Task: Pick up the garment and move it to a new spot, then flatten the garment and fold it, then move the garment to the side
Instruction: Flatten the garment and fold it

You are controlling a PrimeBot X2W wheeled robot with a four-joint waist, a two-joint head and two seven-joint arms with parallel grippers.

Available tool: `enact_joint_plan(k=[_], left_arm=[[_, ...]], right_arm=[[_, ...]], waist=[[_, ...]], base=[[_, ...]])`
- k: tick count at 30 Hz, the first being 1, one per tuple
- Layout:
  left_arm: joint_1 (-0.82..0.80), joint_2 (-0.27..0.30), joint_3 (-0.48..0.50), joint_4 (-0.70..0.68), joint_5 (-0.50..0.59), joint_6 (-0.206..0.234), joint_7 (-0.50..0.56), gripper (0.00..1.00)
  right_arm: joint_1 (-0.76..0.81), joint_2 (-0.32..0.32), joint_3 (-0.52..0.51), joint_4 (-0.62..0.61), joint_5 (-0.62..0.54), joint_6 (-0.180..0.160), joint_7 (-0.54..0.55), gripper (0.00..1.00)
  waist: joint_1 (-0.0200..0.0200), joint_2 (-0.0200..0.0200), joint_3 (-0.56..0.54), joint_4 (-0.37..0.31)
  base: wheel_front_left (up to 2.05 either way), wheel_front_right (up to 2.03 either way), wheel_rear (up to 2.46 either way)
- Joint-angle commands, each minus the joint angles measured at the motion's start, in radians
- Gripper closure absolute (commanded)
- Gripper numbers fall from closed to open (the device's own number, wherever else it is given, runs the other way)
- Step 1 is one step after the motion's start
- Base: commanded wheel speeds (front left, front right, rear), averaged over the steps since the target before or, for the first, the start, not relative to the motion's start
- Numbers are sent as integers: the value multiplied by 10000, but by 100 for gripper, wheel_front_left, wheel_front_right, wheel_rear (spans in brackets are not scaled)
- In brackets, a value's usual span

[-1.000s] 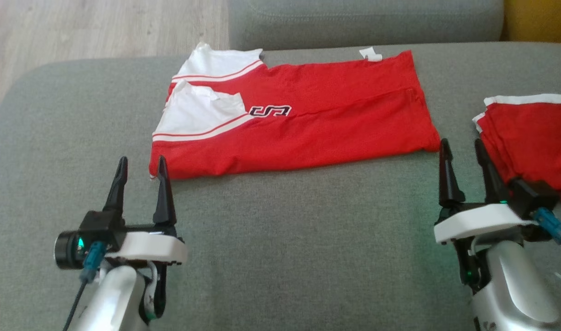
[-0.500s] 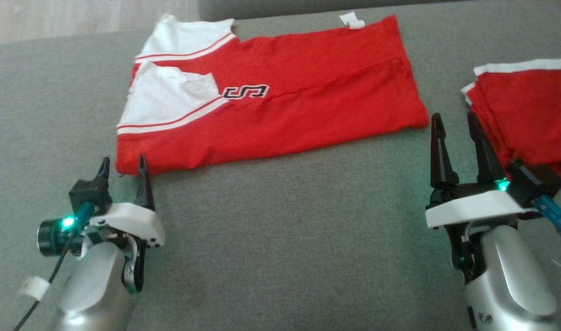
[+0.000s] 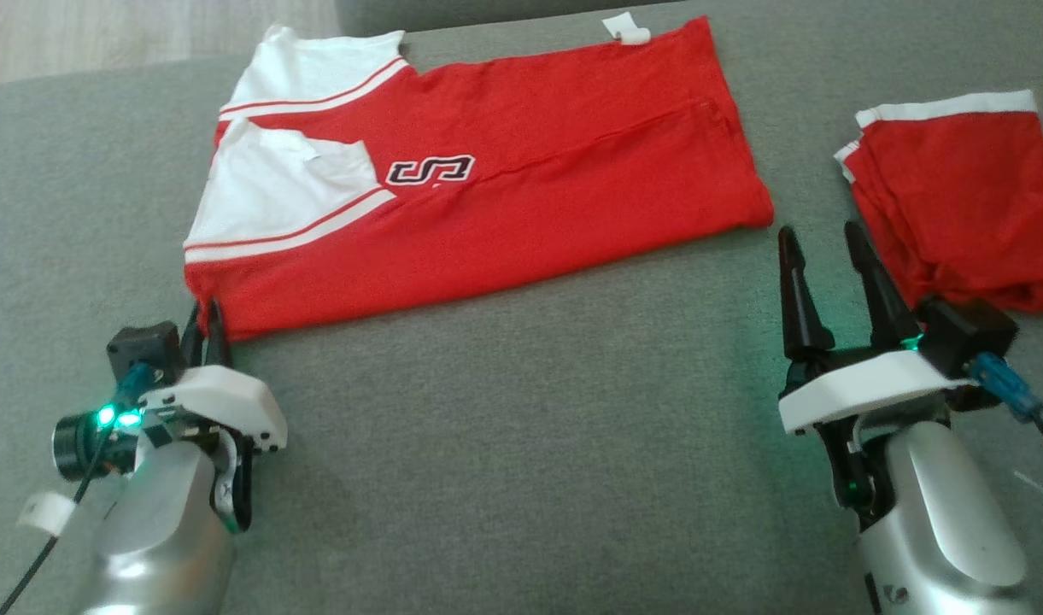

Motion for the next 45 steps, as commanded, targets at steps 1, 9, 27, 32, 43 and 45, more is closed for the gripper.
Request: enact_joint_plan(k=[1,9,27,32,43,45], left_arm=[[-426,322,279,-359,56,-94,-500,100],[-654,128,-212,-1751,636,-609,-1170,100],[-622,-37,-642,-2273,1149,-786,-1209,100],[-421,121,-612,-1854,1085,-814,-1208,100],[811,473,-945,-1274,955,-1100,-733,100],[1130,572,-1015,-1427,953,-1100,-599,100]], right_arm=[[-421,58,112,-90,-130,-9,313,0],[-1927,58,-832,1940,-299,-9,1874,0],[-4272,58,-2559,6728,-2853,-9,2158,100],[-4335,58,-2676,7196,-2966,-9,1536,100],[-3278,58,-1732,7326,-1743,-9,1371,100],[-2929,58,-1467,7075,-1398,-9,1545,100]], waist=[[-1,-1,-12,111],[-1,-1,136,670],[-1,-1,338,1366],[-1,-1,-35,1196],[-1,-1,-1503,740],[-1,-1,-1733,657]], base=[[0,0,0],[0,0,0],[0,0,0],[0,0,0],[0,0,0],[0,0,0]])
